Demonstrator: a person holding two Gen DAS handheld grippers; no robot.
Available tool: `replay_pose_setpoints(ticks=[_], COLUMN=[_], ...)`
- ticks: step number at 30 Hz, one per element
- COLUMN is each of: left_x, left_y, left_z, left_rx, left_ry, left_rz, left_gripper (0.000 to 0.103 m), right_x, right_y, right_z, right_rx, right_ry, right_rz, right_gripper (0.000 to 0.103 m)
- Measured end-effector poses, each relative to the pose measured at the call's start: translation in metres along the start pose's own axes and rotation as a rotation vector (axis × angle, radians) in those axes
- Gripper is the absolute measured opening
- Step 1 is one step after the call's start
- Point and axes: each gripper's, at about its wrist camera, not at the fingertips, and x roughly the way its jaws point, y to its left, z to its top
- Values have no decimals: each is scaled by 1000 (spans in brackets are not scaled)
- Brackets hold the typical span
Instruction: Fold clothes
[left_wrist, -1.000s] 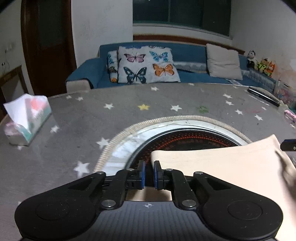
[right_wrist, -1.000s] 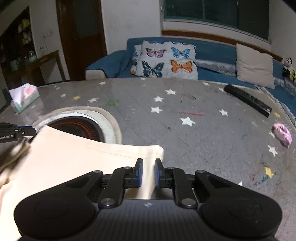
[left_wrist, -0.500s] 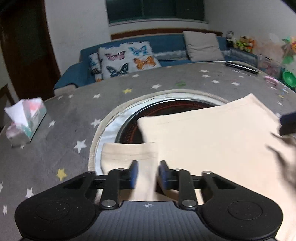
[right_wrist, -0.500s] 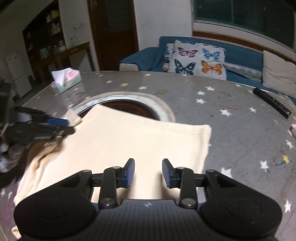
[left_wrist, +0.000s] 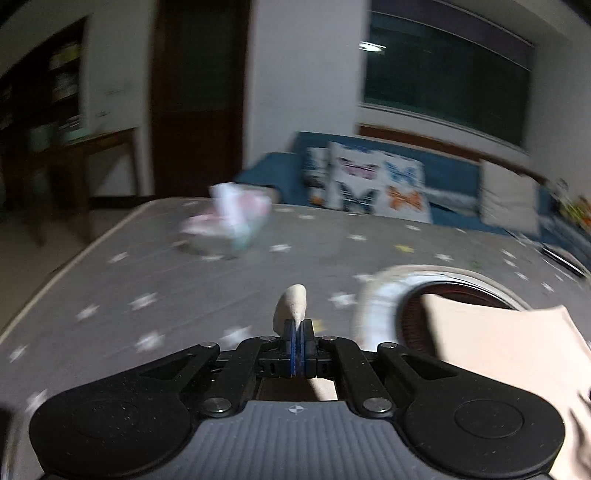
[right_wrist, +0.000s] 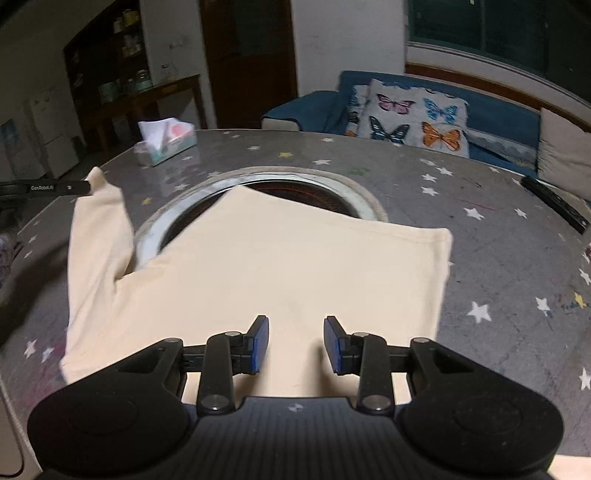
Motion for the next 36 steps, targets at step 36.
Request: replay_pose_setpoints(ticks=[36], left_x=[-38], left_y=[38], left_z=[-49], left_rx=[-15], left_ry=[92], left_rz=[102], left_gripper=[5], right_x=[-13], right_y=[151], right_z=[-41], right_rx=[-359], right_ry=[58], right_rz=[341], right_gripper=[33])
